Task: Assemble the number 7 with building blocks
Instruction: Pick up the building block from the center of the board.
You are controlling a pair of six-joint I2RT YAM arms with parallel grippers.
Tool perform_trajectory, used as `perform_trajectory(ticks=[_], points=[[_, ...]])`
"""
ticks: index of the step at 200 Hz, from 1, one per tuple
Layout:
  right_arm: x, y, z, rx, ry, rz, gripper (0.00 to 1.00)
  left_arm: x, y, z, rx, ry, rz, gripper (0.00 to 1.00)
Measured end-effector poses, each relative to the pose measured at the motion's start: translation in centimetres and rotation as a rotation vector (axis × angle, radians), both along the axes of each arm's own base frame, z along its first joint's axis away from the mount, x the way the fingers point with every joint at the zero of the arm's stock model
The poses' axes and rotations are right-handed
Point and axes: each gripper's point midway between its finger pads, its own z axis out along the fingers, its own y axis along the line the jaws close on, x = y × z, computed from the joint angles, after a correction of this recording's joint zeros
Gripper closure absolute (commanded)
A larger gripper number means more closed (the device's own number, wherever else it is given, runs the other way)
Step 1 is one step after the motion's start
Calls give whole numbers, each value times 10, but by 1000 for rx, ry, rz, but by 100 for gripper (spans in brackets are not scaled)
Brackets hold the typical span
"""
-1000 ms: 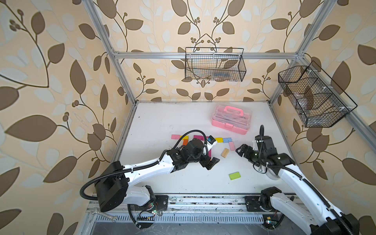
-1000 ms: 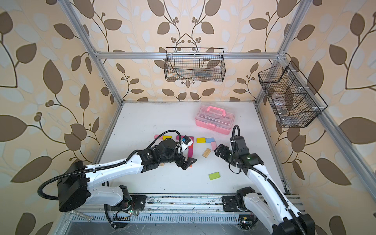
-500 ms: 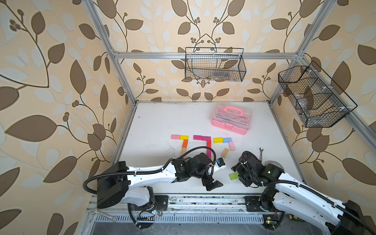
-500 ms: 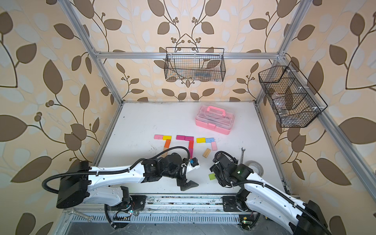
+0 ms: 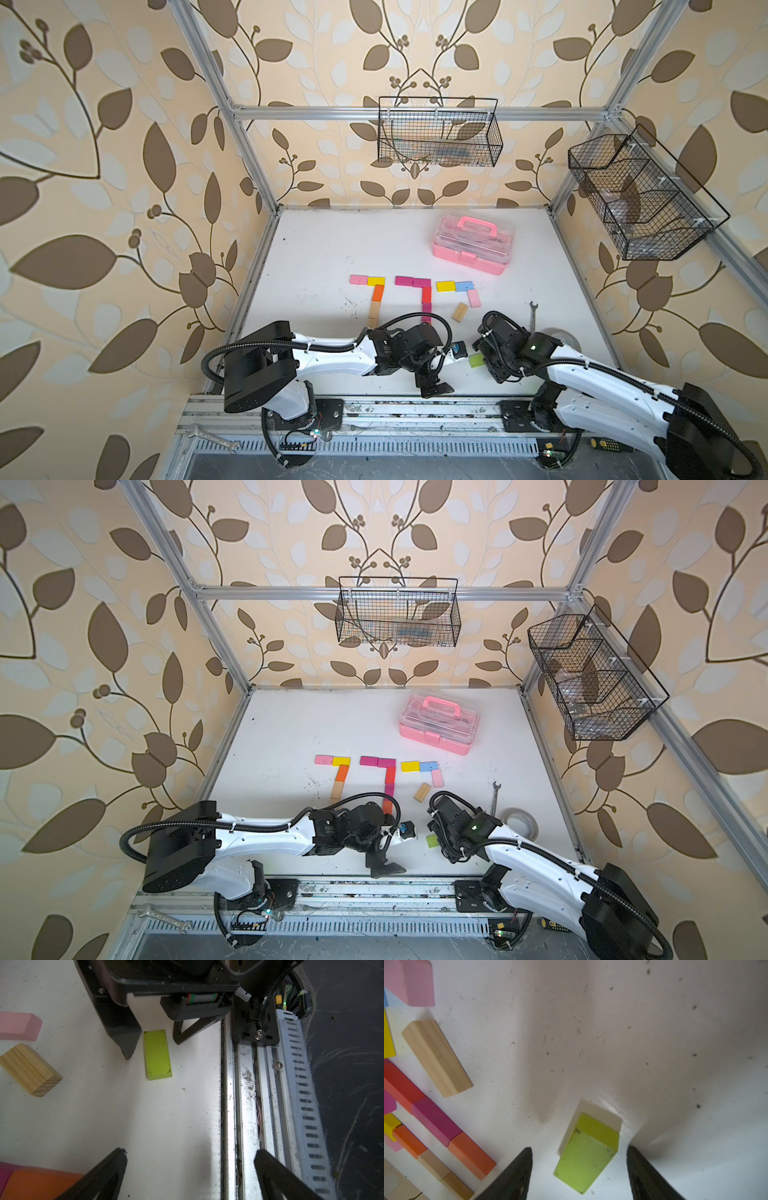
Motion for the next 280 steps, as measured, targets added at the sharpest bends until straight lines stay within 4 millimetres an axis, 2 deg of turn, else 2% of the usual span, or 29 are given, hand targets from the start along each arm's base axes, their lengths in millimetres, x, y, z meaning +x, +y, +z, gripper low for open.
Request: perform_trajectory(ticks=[45,89,130,159,179,198,225,258,280], points=[[6,8,-2,-29,43,13,30,4,-3,3,-20,-22,10,1],[3,13,-8,-103,173,74,40,3,2,-3,-11,-23,14,1],[-3,9,-12,-142,269,123,63,5,6,4,-31,-45,29,1],[-5,8,-12,-155,292,166,87,5,6,5,-35,-47,31,1],[-3,6,-12,-157,290,195,95,5,6,5,-35,-47,32,1],[2,-1,-10,-174,271,223,96,5,6,5,-35,-44,34,1],[19,-12,4,-197,172,308,93,9,5,6,-42,-41,66,1],[53,-2,40,-157,-105,494,93,23,2,13,-71,-50,156,1],[72,-12,60,-160,-234,540,93,32,-1,15,-88,-57,212,1]])
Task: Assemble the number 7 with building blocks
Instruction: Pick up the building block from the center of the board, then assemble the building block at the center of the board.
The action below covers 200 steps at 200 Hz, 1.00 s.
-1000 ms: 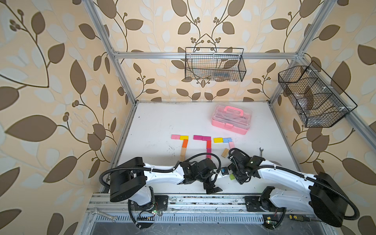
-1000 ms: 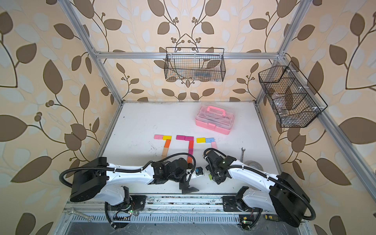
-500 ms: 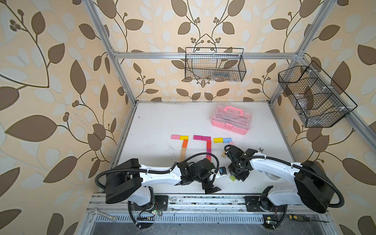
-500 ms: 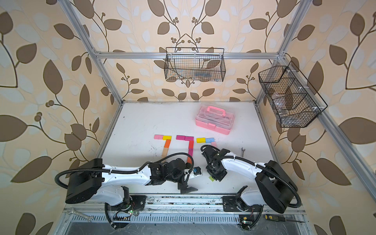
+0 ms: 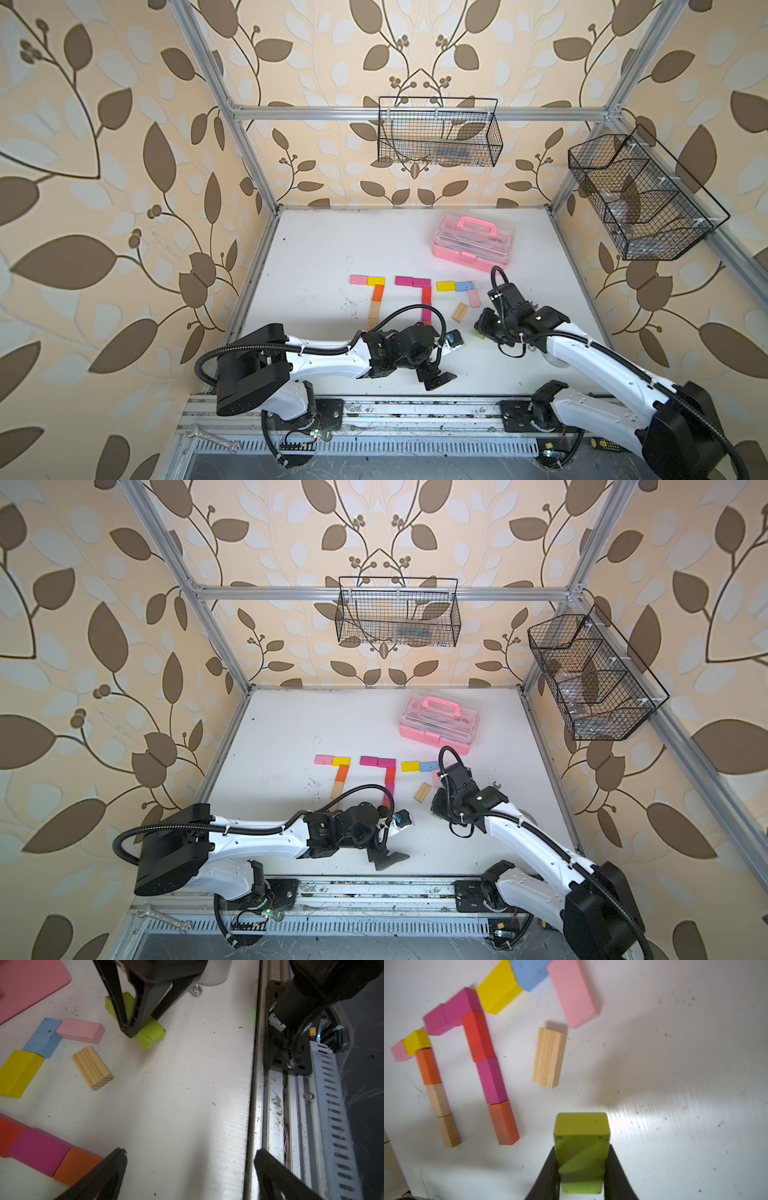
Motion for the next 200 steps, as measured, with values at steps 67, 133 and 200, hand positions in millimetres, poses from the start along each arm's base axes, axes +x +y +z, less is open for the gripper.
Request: perform_trajectory(ticks=[67,133,200], points=[[24,-14,-21,-211,129,267,92,12,-15,-10,20,13,41,1],[27,-12,-47,-279,203,432,92,35,-14,-4,-2,18,97,1],[33,-9,-65,-280,240,483,92,51,-12,-17,4,51,135,1]])
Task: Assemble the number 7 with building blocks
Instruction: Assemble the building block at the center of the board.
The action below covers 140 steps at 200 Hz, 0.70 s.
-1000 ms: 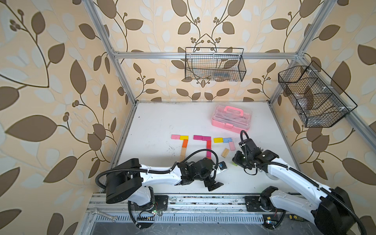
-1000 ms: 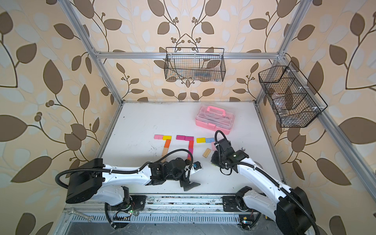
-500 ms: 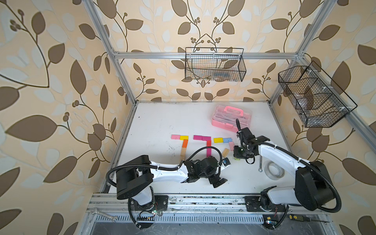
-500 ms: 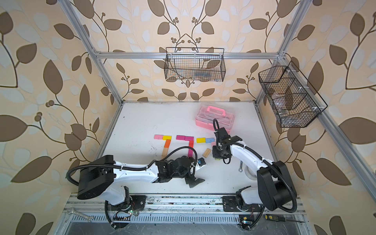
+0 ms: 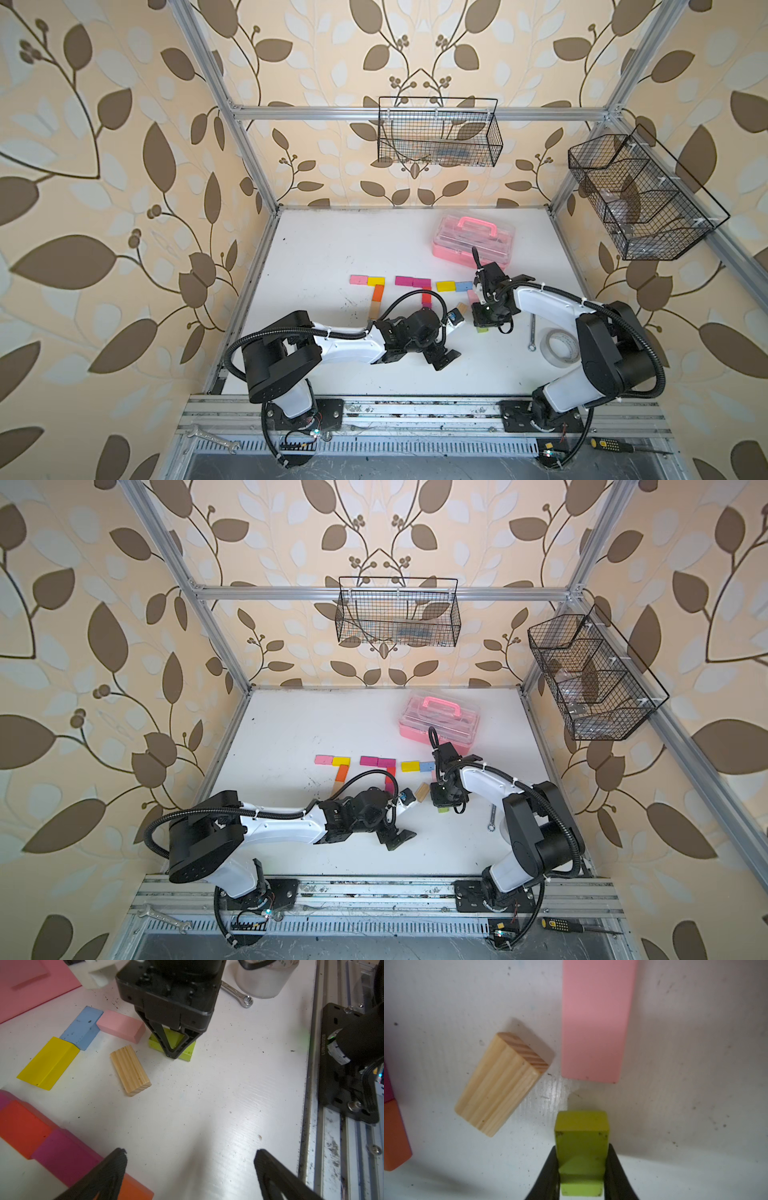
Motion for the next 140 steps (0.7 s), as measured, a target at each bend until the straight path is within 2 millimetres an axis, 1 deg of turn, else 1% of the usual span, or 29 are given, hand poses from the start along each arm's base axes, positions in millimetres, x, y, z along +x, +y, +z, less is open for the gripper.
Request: perform_trajectory(ticks=[49,83,118,130,140], points=[[8,1,-2,-3,9,9,91,-1,-2,-6,8,13,-7,1],[11,2,-3,-4,9,12,88,-2,-6,-2,-6,16,-18,1],[13,1,-2,-5,5,6,86,1,-6,-1,-14,16,-14,1],[14,1,-2,-6,4,4,84,1,-6,-1,-14,16,-14,1],[14,0,-2,-7,4,4,79,1,-6,-1,-14,17,-14,1]])
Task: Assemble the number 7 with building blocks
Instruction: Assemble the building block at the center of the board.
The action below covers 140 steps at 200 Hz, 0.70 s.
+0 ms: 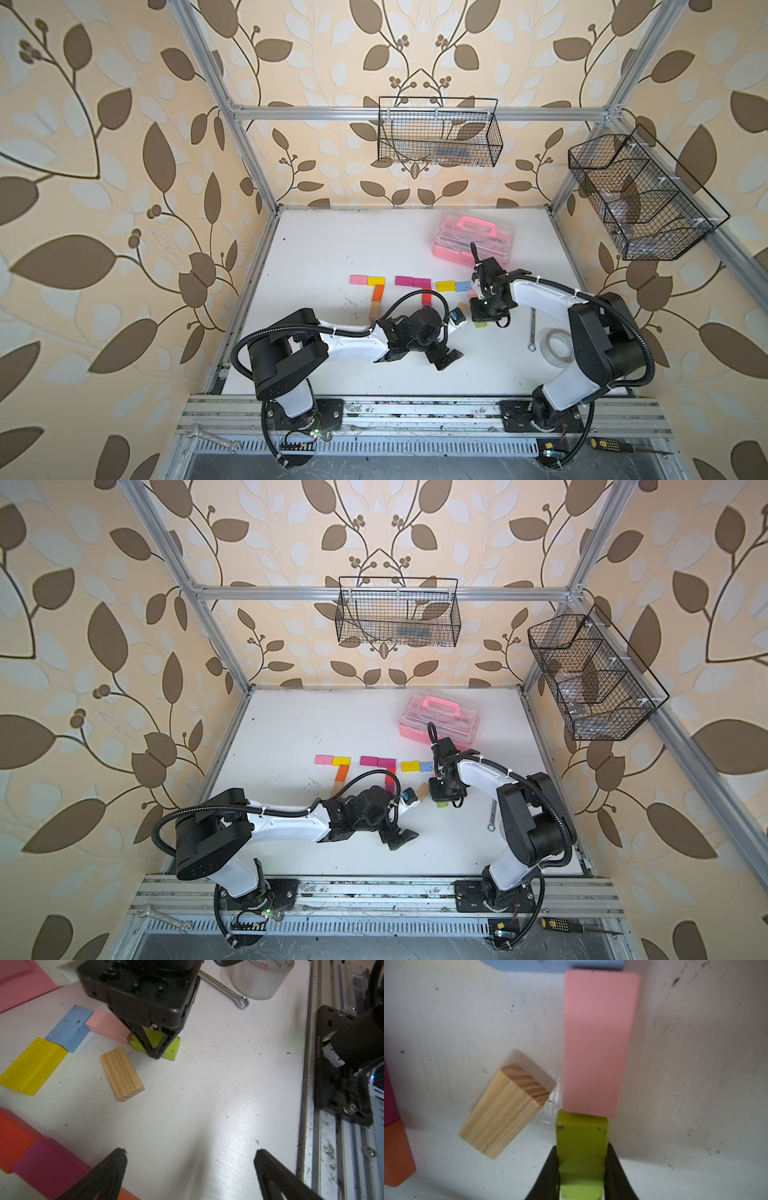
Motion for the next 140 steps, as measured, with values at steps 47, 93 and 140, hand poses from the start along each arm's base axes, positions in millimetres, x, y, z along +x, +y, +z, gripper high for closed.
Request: perform_trajectory(ticks=[47,93,140], points=[[0,0,0,-3,-1,-1,75,0,0,0,-1,1,1,1],[5,-4,-1,-17,-15,-10,56,0,0,0,-2,2,2,1],[8,-5,0,-23,-30,-16,38,0,0,0,-2,2,3,1]])
